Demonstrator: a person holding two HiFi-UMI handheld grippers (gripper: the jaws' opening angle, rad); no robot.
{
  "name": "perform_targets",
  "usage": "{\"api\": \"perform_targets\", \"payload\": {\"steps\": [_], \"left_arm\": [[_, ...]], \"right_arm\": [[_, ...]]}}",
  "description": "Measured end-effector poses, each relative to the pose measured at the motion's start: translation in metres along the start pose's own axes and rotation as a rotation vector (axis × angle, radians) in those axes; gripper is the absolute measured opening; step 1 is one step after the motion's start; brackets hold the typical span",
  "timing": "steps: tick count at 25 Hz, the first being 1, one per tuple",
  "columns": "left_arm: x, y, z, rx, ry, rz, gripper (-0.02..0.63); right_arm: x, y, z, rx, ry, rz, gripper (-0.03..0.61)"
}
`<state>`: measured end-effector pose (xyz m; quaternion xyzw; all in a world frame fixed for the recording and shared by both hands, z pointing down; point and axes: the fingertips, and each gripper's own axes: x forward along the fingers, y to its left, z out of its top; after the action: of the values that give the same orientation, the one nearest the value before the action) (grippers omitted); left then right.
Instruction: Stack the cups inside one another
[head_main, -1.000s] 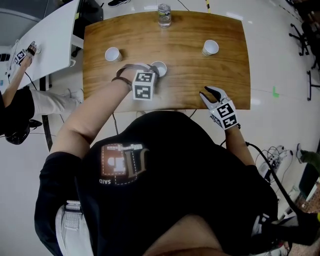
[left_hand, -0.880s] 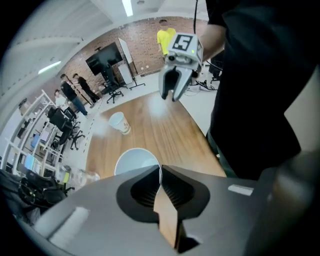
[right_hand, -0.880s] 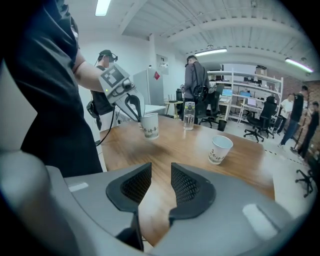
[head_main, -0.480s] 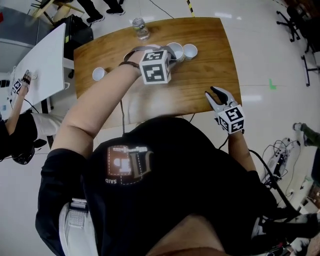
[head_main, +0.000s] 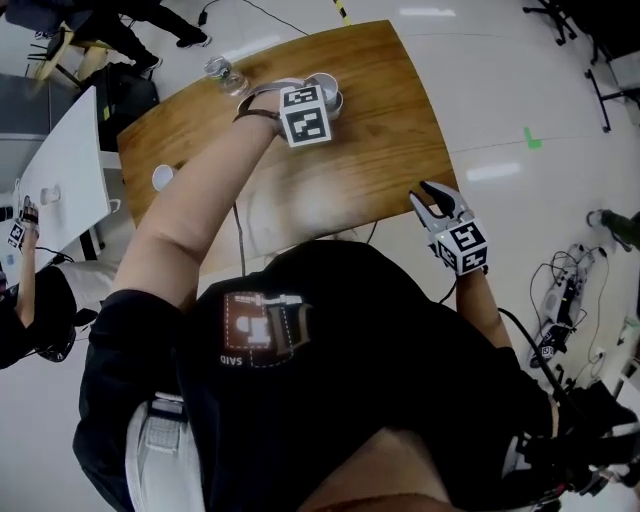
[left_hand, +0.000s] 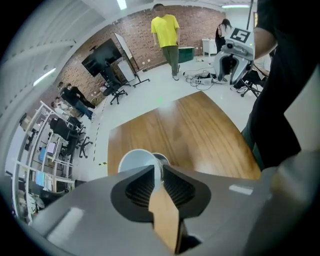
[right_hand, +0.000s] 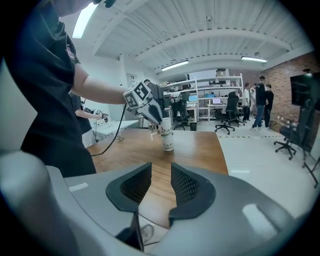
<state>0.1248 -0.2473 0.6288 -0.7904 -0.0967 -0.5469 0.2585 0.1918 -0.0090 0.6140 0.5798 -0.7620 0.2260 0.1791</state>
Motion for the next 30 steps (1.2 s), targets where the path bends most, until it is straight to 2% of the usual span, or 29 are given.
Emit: {"api": "perform_targets", "payload": {"steps": [3, 6, 8, 11, 13, 15, 19, 21, 24, 26, 30], "left_arm": [[0.01, 0.001, 0.002, -0.035, -0.02, 0.016, 0.122], [-0.017, 0.013, 0.011, -0.099, -0.122, 0.09, 0.151], [-0.073, 0.023, 0.019, -0.193, -0.29, 0.181, 0.15], [-0.179, 0.01, 0.003, -0.437, -0.622, 0.275, 0.125], [-0.235, -0.021, -0.035, -0.615, -0.809, 0.292, 0.082], [-0.273, -0.057, -0.089, -0.764, -0.908, 0.32, 0.055], [-0.327, -0.13, -0.193, -0.971, -0.942, 0.458, 0.013], [-0.344, -0.159, -0.229, -1.095, -0.987, 0.51, 0.003], [-0.348, -0.195, -0.281, -1.28, -1.037, 0.59, 0.002], [-0.342, -0.216, -0.31, -1.345, -1.013, 0.637, 0.002], [-0.336, -0.241, -0.338, -1.37, -0.976, 0.672, 0.002]], "right_arm": [[-0.005, -0.006, -0.007, -0.002, 0.008, -0.01, 0.135], [-0.004, -0.005, 0.0, -0.012, -0.002, -0.006, 0.135], [-0.002, 0.002, 0.018, -0.025, -0.035, 0.012, 0.135], [0.008, 0.023, 0.065, -0.047, -0.119, 0.067, 0.129], [0.02, 0.052, 0.1, -0.072, -0.178, 0.118, 0.123], [0.042, 0.088, 0.138, -0.114, -0.227, 0.182, 0.118], [0.105, 0.167, 0.197, -0.201, -0.258, 0.362, 0.099], [0.128, 0.2, 0.211, -0.214, -0.253, 0.432, 0.092], [0.153, 0.236, 0.218, -0.212, -0.246, 0.493, 0.081], [0.168, 0.257, 0.22, -0.211, -0.237, 0.525, 0.077], [0.188, 0.288, 0.219, -0.223, -0.205, 0.577, 0.075]]}}
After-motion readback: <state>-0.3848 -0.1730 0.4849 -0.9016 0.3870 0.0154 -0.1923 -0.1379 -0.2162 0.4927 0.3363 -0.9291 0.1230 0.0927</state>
